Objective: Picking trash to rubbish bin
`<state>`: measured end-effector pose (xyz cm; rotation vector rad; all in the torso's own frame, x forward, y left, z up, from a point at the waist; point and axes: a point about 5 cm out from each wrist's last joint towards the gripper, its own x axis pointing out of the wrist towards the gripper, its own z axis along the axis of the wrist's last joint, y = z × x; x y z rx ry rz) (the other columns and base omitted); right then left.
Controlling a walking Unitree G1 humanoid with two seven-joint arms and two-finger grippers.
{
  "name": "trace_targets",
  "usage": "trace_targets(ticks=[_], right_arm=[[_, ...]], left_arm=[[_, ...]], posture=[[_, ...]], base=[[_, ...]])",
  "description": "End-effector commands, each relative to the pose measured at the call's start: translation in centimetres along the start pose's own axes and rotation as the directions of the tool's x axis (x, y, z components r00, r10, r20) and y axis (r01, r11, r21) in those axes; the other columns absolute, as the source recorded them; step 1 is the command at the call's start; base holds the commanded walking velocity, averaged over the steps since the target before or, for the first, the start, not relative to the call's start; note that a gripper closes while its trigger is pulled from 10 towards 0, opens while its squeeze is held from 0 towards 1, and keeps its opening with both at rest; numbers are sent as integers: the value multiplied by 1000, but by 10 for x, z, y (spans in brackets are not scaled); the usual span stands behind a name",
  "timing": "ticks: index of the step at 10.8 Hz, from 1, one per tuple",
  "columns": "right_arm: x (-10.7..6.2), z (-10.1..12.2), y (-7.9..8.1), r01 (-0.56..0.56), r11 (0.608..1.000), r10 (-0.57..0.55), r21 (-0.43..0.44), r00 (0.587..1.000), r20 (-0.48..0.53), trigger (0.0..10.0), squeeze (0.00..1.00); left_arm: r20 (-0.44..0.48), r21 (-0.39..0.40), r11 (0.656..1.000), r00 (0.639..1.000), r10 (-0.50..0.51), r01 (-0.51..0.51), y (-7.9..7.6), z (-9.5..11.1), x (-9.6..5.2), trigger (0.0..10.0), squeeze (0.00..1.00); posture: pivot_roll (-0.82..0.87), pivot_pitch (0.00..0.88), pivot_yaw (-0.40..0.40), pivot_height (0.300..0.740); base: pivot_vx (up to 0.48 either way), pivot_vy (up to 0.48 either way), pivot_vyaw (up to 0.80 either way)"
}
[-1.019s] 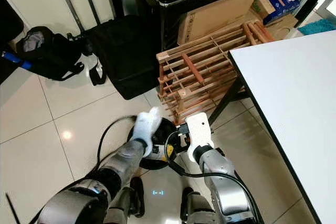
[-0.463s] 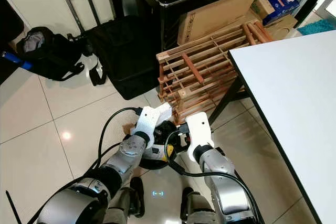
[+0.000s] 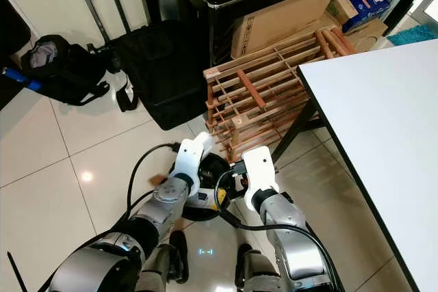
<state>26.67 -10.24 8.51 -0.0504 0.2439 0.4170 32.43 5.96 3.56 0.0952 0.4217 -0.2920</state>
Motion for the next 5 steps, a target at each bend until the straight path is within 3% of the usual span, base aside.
trace_targets(ticks=[1, 5], right_arm=[[-3, -6, 1, -1, 1000, 1, 19, 1000, -20, 10000, 0], [-3, -7, 2, -3, 1000, 4, 19, 1000, -21, 10000, 0]], left_arm=[[-74, -59, 998, 997, -31, 26, -12, -12, -1, 10000, 0], [-158, -142, 990, 987, -43, 20, -14, -22, -3, 10000, 0]], posture=[[-128, 289, -26, 740], [-129, 277, -25, 740]], base=[[0, 0, 0], [0, 0, 0]])
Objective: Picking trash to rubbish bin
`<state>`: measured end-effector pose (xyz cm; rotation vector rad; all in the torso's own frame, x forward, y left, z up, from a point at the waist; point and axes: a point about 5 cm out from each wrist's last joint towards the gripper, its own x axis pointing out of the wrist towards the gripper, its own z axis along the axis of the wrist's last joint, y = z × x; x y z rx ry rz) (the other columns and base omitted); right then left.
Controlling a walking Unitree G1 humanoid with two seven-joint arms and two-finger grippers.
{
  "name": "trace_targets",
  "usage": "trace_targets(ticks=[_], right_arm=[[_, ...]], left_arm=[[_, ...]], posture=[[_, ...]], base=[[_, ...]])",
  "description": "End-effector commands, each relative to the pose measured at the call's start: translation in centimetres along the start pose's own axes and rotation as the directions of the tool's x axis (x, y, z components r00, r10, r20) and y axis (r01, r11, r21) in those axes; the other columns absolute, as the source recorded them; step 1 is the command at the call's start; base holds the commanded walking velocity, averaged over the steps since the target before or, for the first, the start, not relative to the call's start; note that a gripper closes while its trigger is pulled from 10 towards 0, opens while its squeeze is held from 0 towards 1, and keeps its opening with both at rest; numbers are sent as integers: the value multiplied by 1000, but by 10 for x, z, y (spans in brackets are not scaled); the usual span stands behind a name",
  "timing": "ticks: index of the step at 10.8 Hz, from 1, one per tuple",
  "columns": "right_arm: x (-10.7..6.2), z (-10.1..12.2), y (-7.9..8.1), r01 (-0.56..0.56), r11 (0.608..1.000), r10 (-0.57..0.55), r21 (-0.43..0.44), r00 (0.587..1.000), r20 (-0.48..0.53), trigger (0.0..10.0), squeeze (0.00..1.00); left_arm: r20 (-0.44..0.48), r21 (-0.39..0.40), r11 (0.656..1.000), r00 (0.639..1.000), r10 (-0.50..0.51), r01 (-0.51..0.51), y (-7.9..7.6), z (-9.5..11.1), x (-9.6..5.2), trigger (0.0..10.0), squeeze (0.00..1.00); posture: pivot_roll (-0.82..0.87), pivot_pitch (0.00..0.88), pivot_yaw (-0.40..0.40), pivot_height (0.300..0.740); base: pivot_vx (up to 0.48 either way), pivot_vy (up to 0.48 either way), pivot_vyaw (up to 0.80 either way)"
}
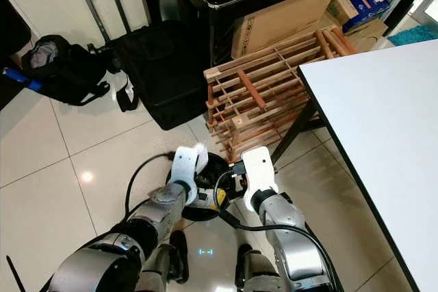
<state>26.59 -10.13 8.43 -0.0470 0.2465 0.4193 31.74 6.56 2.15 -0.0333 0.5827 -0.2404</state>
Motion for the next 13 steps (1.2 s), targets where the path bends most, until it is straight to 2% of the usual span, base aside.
trace_targets(ticks=[1, 4, 6, 7, 9, 10, 11, 12, 13], right_arm=[[-3, -6, 1, -1, 1000, 1, 16, 1000, -20, 10000, 0], [-2, -6, 1, 0, 1000, 0, 20, 1000, -19, 10000, 0], [-1, -6, 0, 0, 1000, 1, 21, 1000, -21, 10000, 0], [-1, -6, 0, 0, 1000, 1, 21, 1000, -21, 10000, 0], [-1, -5, 0, 0, 1000, 1, 22, 1000, -18, 10000, 0], [0, -5, 0, 0, 1000, 0, 22, 1000, -18, 10000, 0], [0, -5, 0, 1, 1000, -1, 23, 1000, -19, 10000, 0], [0, -5, 0, 0, 1000, 0, 24, 1000, -20, 10000, 0], [0, -5, 1, -1, 1000, 2, 26, 1000, -20, 10000, 0]], left_arm=[[-52, -50, 998, 998, -46, 43, -17, -9, 0, 10000, 0], [-114, -230, 972, 991, -73, 45, -16, -13, 0, 10000, 0], [-98, -274, 962, 994, -45, 17, -12, -6, 1, 10000, 0], [-61, -288, 957, 998, 1, -18, -7, 2, 2, 10000, 0], [57, -197, 977, 994, 96, -83, 4, 19, 2, 10000, 0], [90, -100, 991, 991, 98, -89, 5, 24, 2, 10000, 0], [58, -85, 993, 995, 83, -78, 2, 20, 2, 10000, 0], [-55, -128, 992, 998, 9, -16, -6, 4, 2, 10000, 0], [-121, -156, 988, 992, -32, 13, -12, -7, 1, 10000, 0]], posture=[[-128, 280, -26, 740], [-128, 293, -27, 740], [-125, 297, -29, 740], [-125, 296, -28, 740], [-125, 295, -27, 740], [-123, 302, -27, 740], [-122, 306, -27, 740], [-121, 308, -26, 740], [-121, 309, -25, 740]], base=[[0, 0, 0], [0, 0, 0], [0, 0, 0], [0, 0, 0], [0, 0, 0], [0, 0, 0], [0, 0, 0], [0, 0, 0], [0, 0, 0]])
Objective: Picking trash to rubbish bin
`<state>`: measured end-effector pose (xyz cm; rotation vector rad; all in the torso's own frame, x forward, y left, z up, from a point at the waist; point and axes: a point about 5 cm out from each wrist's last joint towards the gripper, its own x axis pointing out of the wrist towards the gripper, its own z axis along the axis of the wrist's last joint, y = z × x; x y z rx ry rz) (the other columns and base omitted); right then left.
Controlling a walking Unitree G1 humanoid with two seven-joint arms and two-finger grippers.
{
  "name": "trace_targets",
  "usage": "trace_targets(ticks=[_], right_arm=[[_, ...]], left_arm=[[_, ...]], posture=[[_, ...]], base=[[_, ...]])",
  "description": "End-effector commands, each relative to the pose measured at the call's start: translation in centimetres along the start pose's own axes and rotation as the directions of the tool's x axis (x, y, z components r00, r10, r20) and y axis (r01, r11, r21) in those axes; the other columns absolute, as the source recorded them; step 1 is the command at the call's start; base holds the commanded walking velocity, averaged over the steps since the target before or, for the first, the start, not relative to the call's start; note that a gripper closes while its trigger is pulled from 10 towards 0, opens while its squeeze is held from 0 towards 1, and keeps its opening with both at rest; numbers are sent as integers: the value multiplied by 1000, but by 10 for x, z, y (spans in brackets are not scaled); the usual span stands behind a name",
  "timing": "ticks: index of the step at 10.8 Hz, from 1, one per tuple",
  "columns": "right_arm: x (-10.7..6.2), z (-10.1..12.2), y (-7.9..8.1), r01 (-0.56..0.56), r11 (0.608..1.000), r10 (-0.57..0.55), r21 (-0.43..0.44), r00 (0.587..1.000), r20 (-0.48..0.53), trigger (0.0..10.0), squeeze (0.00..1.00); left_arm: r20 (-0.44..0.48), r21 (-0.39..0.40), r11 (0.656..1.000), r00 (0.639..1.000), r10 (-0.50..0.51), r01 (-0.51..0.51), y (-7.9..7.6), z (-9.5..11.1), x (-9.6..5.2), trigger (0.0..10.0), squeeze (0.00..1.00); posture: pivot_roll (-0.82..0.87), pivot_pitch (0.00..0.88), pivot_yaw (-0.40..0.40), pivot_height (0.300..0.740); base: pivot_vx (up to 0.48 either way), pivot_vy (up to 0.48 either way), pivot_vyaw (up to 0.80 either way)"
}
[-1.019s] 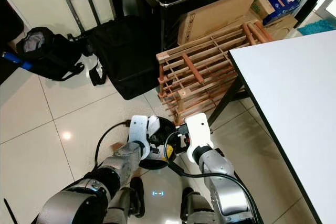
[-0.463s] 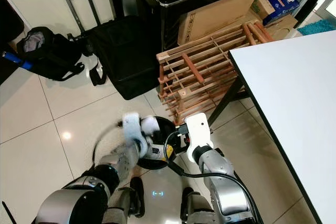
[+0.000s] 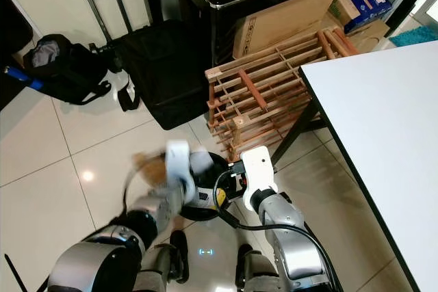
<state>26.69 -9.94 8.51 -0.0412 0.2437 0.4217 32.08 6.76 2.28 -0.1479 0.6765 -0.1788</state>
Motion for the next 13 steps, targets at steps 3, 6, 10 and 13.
trace_targets(ticks=[3, 6, 10, 13], right_arm=[[-2, -7, 0, 3, 1000, -2, 23, 1000, -24, 10000, 0], [-2, -7, -1, 6, 1000, -5, 25, 1000, -23, 10000, 0], [4, -1, -10, 48, 999, -48, 21, 999, 5, 10000, 0], [15, 27, -27, 132, 990, -138, 52, 981, 136, 10000, 0]], left_arm=[[-32, -30, 999, 999, -36, 35, -12, -9, 0, 10000, 0], [-18, -34, 999, 999, -35, 35, -9, -2, 0, 10000, 0], [157, 116, 993, 988, 2, -21, -3, 21, -2, 10000, 0], [416, 218, 957, 905, 89, -194, 23, 51, -16, 10000, 0]], posture=[[-121, 310, -25, 740], [-119, 314, -25, 740], [-111, 297, -11, 740], [-88, 254, 15, 740]], base=[[0, 0, 0], [0, 0, 0], [0, 0, 0], [0, 0, 0]])
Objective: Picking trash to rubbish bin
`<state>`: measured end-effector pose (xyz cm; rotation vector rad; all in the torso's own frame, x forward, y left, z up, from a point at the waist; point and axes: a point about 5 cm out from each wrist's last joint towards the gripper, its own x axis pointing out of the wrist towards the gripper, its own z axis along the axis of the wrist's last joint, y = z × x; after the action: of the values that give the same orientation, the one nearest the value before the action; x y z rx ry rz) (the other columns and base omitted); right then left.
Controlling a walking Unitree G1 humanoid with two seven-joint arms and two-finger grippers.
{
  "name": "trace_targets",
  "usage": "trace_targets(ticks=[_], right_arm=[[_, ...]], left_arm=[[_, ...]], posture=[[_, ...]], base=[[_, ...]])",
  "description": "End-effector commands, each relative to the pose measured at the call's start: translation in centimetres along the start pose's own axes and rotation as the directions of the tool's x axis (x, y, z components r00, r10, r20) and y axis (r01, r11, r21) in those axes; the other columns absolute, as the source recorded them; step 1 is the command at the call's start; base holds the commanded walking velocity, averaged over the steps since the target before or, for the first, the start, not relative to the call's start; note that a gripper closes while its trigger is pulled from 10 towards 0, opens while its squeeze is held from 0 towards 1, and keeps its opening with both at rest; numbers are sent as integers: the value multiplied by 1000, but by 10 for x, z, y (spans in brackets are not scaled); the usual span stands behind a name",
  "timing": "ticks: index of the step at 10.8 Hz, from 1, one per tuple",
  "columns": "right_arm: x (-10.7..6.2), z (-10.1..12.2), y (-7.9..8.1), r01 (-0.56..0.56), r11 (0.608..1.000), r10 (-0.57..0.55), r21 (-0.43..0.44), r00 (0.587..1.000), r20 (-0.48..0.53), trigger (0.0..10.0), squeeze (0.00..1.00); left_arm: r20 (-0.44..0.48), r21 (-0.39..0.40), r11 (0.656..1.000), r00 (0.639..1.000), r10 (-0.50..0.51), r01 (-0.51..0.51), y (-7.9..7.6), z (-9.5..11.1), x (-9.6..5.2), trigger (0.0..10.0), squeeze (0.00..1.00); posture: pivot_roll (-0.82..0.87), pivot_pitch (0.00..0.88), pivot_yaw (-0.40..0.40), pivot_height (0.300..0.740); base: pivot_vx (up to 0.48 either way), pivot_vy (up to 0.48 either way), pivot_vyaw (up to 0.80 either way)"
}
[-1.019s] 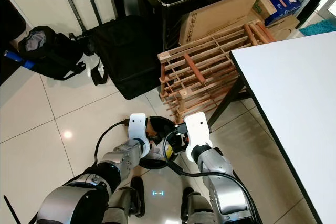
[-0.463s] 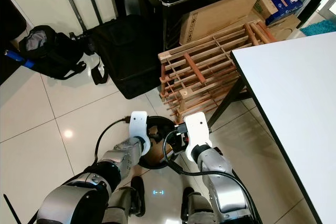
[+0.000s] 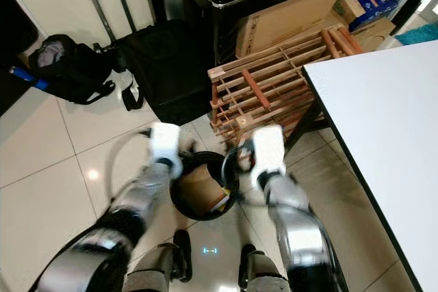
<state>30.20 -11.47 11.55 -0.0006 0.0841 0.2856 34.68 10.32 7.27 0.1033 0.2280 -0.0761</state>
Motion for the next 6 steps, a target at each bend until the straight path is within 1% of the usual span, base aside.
trace_targets(ticks=[1, 2, 4, 5, 6], right_arm=[[2, 3, -4, 35, 999, -36, 17, 999, 31, 10000, 0], [6, 11, -8, 66, 998, -67, 12, 995, 73, 10000, 0], [14, 27, -18, 122, 992, -125, 27, 980, 155, 10000, 0], [19, 33, -22, 130, 991, -133, 28, 975, 180, 10000, 0], [24, 37, -24, 136, 990, -138, 23, 970, 198, 10000, 0]], left_arm=[[44, 33, 999, 999, 29, -31, 2, 2, -4, 10000, 0], [105, 43, 997, 993, 60, -65, 7, 10, -6, 10000, 0], [245, 59, 992, 965, 92, -109, 15, 35, -10, 10000, 0], [292, 71, 991, 953, 87, -112, 16, 45, -13, 10000, 0], [310, 82, 990, 947, 83, -113, 16, 50, -14, 10000, 0]], posture=[[-80, 229, 26, 740], [-80, 212, 32, 740], [-73, 164, 46, 740], [-74, 144, 50, 740], [-70, 113, 56, 740]], base=[[0, 0, 0], [0, 0, 0], [0, 0, 0], [0, 0, 0], [0, 0, 0]])
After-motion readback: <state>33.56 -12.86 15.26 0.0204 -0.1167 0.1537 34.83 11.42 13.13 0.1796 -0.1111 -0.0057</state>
